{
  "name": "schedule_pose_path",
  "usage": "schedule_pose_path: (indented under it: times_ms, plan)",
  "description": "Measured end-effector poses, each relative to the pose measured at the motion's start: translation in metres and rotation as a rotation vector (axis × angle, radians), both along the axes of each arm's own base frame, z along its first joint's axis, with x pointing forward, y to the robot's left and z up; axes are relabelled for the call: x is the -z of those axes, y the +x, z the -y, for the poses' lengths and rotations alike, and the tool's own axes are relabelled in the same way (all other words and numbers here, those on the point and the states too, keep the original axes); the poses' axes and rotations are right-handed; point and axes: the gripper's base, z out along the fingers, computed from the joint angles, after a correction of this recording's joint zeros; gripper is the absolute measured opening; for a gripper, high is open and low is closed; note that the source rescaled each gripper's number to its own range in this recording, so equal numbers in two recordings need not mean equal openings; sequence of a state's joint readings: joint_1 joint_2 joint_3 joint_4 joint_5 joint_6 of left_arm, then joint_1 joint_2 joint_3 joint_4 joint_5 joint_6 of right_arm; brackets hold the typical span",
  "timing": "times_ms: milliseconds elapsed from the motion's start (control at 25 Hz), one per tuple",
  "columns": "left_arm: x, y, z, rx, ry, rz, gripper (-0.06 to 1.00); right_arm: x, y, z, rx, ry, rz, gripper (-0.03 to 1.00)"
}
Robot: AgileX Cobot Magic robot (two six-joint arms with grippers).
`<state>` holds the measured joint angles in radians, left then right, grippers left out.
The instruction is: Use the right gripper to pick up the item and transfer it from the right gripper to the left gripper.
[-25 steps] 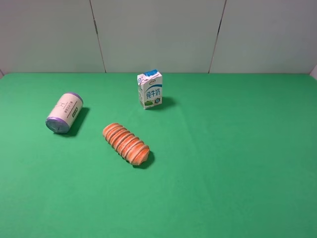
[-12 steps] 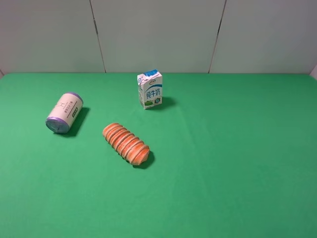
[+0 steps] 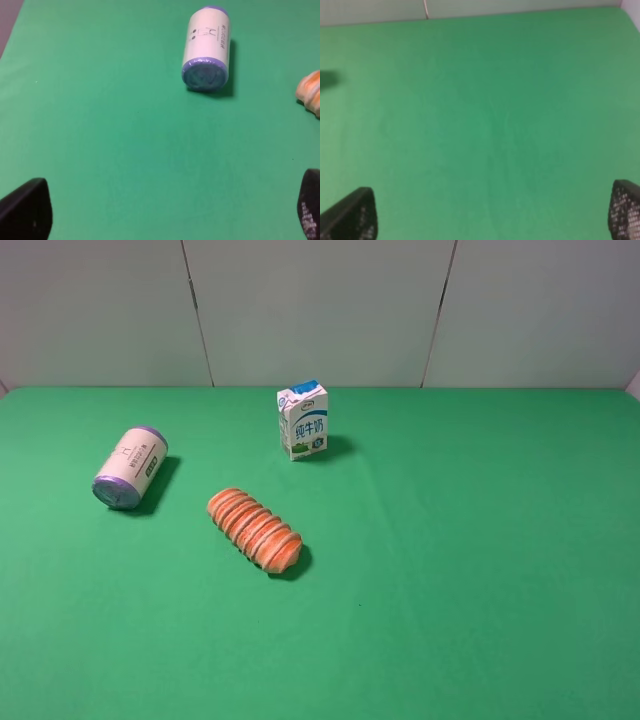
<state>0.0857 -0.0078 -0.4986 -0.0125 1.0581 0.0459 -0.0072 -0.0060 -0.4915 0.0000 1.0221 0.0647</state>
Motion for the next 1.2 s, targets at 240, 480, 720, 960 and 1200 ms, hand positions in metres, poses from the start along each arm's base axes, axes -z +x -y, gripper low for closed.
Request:
schedule_pose_path:
  times_ms: [240,480,720,960,1200]
  plan:
    - [0.0000,0.0000,0.0000,0.000,0.000,0.000,0.94,0.0000,0.0000,0.0000,0.000,0.000,0.000,1.00]
    - [0.0000,0.0000,0.0000,0.000,0.000,0.000,0.94,-0.0001,0.0000,0.0000,0.000,0.000,0.001,1.00]
    - [0.0000,0.0000,0.0000,0.000,0.000,0.000,0.94,-0.0001,0.0000,0.0000,0.000,0.000,0.001,1.00]
    - [0.0000,0.0000,0.0000,0.000,0.000,0.000,0.94,-0.0001,0.0000,0.0000,0.000,0.000,0.001,1.00]
    - [0.0000,0.0000,0.0000,0.000,0.000,0.000,0.94,-0.0001,0.0000,0.0000,0.000,0.000,0.001,1.00]
